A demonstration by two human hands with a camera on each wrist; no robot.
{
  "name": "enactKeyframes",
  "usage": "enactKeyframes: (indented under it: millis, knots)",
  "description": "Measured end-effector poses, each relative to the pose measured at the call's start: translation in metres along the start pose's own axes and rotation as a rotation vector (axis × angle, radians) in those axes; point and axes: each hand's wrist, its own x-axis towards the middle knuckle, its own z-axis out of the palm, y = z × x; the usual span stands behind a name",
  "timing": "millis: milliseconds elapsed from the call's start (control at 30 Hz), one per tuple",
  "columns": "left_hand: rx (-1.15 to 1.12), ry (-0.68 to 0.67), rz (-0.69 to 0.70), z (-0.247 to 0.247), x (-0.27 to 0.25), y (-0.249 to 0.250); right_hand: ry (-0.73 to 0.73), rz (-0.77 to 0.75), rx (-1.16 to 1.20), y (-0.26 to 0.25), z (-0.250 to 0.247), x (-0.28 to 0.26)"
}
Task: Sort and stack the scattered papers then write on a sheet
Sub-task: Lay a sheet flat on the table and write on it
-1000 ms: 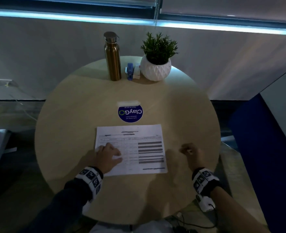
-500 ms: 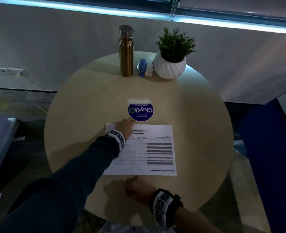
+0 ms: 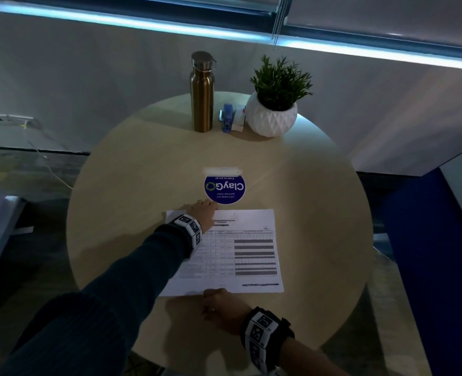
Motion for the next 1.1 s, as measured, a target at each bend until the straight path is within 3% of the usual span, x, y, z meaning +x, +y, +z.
enactKeyframes:
  millis: [100, 233, 333, 500, 900, 1100]
  knots:
    - [0.006, -0.045, 0.001, 0.0, 0.0, -0.001, 0.003, 0.008, 0.002, -0.001, -0.001, 0.002]
    - [0.049, 0.097, 0.065, 0.011, -0.007, -0.006, 0.013, 0.017, 0.016, 0.001, -0.001, 0.003]
    - [-0.186, 0.23, 0.099, 0.016, -0.009, -0.01, 0.03, 0.018, 0.026, 0.002, 0.001, 0.003]
    - [-0.448, 0.334, 0.137, 0.019, -0.011, -0.018, 0.062, -0.007, 0.044, 0.005, -0.002, 0.002]
    - [-0.585, 0.339, 0.112, 0.016, -0.014, -0.014, 0.082, -0.047, 0.125, 0.006, -0.003, -0.001]
    - [-0.669, 0.311, 0.093, 0.02, -0.026, -0.008, 0.186, -0.012, 0.349, 0.002, -0.013, -0.024]
